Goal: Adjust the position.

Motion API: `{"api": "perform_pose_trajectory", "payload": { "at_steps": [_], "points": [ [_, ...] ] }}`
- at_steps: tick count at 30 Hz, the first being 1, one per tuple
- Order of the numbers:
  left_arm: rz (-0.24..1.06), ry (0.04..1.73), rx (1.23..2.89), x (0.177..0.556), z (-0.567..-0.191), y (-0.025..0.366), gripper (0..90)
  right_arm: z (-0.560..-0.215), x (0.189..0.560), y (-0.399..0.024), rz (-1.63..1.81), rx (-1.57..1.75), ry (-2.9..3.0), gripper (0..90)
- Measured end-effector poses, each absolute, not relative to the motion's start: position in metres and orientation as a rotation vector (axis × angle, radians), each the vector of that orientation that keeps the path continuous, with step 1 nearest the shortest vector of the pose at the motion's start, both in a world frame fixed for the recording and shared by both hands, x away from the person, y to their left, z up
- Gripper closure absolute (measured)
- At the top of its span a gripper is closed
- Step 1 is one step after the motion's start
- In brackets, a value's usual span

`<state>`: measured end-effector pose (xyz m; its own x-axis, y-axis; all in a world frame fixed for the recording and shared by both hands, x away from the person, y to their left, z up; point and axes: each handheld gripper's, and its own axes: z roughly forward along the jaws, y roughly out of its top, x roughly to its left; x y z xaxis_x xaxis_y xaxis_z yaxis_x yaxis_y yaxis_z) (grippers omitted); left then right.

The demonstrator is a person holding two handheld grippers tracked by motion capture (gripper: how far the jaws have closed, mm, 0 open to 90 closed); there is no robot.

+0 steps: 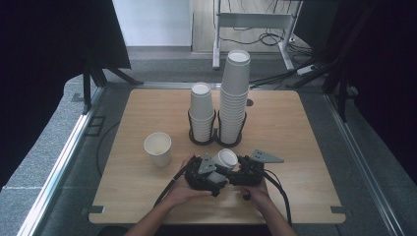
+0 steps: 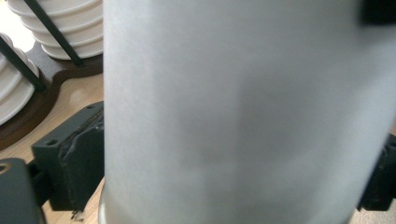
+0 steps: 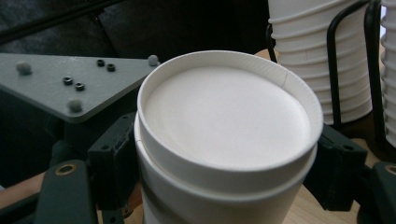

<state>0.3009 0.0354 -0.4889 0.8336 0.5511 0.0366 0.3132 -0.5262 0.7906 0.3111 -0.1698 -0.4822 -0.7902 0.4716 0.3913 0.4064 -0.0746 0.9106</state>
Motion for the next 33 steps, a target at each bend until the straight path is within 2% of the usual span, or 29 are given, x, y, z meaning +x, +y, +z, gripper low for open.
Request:
{"api": "perform_pose_trajectory", "payload": {
  "at_steps": [13,19,33],
  "points": [
    [0.389,0.598,2.195,0.299,-0.488,0.035,12.0,-0.485,0.311,-0.171,2.032,0.993,2.108,21.4],
    [0.420,0.593,2.206,0.301,-0.484,0.040,12.6,-0.479,0.310,-0.176,1.980,0.961,2.123,13.5],
    [0.479,0.609,2.258,0.305,-0.484,0.046,12.4,-0.463,0.313,-0.208,1.755,0.876,2.213,13.6]
  ]
}}
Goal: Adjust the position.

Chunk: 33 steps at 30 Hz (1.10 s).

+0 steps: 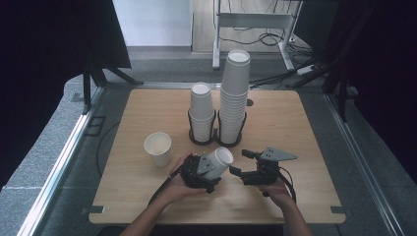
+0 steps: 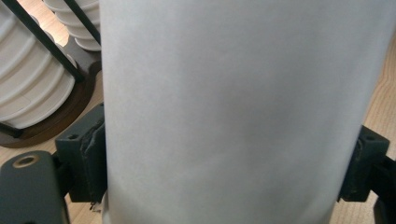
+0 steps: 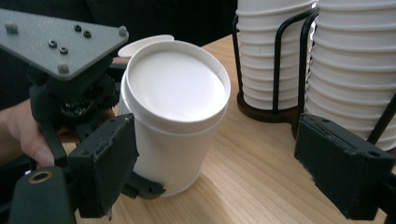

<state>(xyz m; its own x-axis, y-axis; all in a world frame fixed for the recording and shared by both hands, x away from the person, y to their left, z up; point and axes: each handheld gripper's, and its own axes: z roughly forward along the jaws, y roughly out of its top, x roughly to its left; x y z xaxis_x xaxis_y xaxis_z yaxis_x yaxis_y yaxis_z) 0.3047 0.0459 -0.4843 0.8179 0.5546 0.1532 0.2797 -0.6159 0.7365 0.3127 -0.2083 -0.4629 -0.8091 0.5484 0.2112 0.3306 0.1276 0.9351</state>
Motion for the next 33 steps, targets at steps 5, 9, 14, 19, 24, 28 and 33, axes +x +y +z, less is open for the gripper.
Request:
{"api": "perform_pose_trajectory", "payload": {
  "at_steps": [5,9,14,19,24,28,33],
  "points": [
    [0.478,0.616,2.251,0.305,-0.484,0.047,12.4,-0.464,0.314,-0.209,1.735,0.871,2.224,13.5],
    [0.482,0.627,2.242,0.306,-0.482,0.050,12.3,-0.465,0.315,-0.210,1.727,0.882,2.214,13.7],
    [0.497,0.623,2.237,0.306,-0.478,0.052,12.4,-0.465,0.316,-0.208,1.704,0.870,2.239,13.7],
    [0.493,0.623,2.246,0.307,-0.479,0.052,12.3,-0.463,0.318,-0.205,1.685,0.850,2.262,13.7],
    [0.486,0.626,2.249,0.309,-0.478,0.052,12.4,-0.459,0.319,-0.203,1.679,0.822,2.277,13.9],
    [0.489,0.620,2.247,0.311,-0.476,0.050,12.3,-0.457,0.320,-0.202,1.657,0.806,2.296,14.1],
    [0.489,0.619,2.255,0.313,-0.474,0.050,12.4,-0.448,0.323,-0.201,1.591,0.773,2.345,14.1]
  ]
}}
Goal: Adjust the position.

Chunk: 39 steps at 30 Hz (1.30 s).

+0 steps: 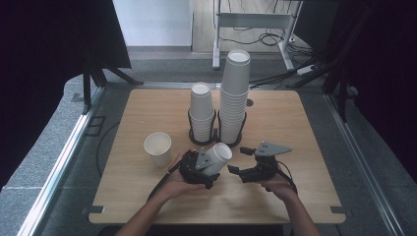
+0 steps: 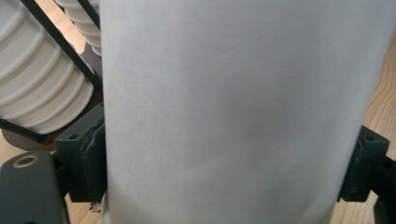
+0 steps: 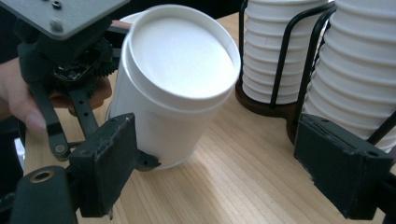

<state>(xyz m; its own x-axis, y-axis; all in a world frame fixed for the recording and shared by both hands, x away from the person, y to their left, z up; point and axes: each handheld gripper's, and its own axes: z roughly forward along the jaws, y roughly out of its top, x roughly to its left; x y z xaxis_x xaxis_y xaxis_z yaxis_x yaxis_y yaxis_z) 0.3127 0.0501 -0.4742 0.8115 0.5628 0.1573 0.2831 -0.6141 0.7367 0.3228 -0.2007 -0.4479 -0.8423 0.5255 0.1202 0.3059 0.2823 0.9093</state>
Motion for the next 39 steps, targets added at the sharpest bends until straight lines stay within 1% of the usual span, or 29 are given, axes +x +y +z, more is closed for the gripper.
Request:
{"api": "perform_pose_trajectory", "payload": {
  "at_steps": [7,16,20,24,29,39],
  "points": [
    [0.522,0.607,2.277,0.315,-0.470,0.053,12.5,-0.424,0.331,-0.199,1.443,0.688,2.450,13.9],
    [0.560,0.571,2.326,0.318,-0.466,0.048,12.5,-0.404,0.345,-0.187,1.190,0.516,2.688,13.4],
    [0.566,0.549,2.359,0.318,-0.468,0.044,12.5,-0.399,0.350,-0.178,0.960,0.398,2.803,13.3],
    [0.593,0.520,2.383,0.316,-0.470,0.035,12.5,-0.396,0.352,-0.163,0.798,0.300,2.860,12.7],
    [0.604,0.492,2.418,0.314,-0.476,0.028,12.5,-0.393,0.358,-0.148,0.702,0.260,2.918,11.9],
    [0.667,0.414,2.448,0.309,-0.474,0.015,12.6,-0.401,0.366,-0.130,0.531,0.193,3.051,12.7]
  ]
}}
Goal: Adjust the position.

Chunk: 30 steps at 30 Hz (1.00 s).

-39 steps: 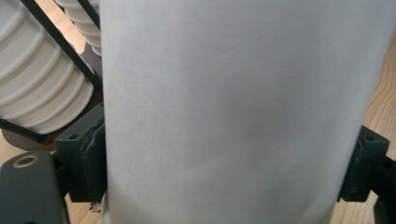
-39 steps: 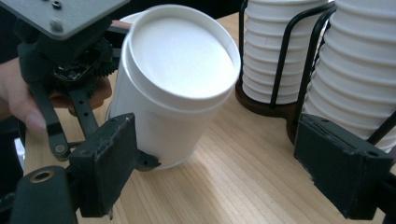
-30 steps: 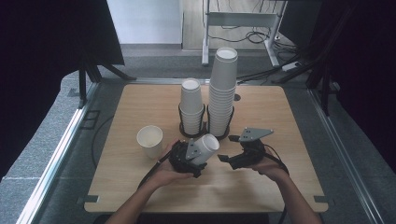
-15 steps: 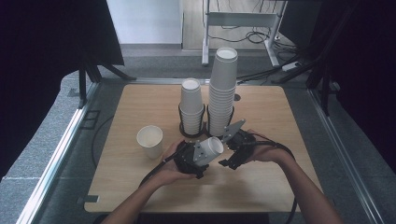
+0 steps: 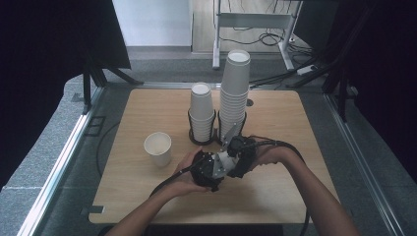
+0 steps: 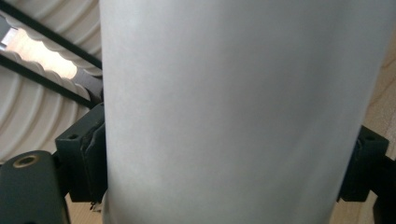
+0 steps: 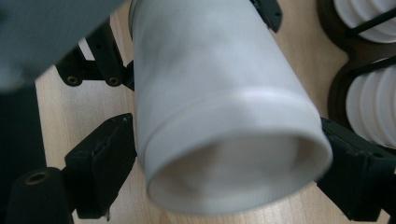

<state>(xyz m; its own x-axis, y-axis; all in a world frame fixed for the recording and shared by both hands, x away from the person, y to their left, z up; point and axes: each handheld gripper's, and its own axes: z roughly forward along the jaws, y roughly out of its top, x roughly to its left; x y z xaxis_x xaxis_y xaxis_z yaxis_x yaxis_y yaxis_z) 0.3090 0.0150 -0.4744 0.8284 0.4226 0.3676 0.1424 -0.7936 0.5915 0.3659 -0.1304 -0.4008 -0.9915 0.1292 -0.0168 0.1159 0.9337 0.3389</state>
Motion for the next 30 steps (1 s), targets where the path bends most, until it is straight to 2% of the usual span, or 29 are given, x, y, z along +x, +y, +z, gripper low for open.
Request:
{"api": "perform_pose_trajectory", "payload": {
  "at_steps": [8,15,19,22,30],
  "points": [
    [0.678,0.390,2.455,0.305,-0.474,0.007,12.6,-0.409,0.369,-0.121,0.457,0.166,3.131,19.7],
    [0.668,0.401,2.452,0.307,-0.476,0.007,11.9,-0.411,0.372,-0.123,0.476,0.182,3.144,21.2],
    [0.668,0.405,2.450,0.307,-0.476,0.006,8.9,-0.412,0.372,-0.125,0.496,0.182,3.142,21.8],
    [0.647,0.429,2.442,0.307,-0.477,0.007,0.0,-0.414,0.372,-0.128,0.510,0.186,3.133,21.9],
    [0.673,0.442,2.416,0.304,-0.482,0.010,0.0,-0.428,0.374,-0.137,0.564,0.228,3.118,22.0]
  ]
}}
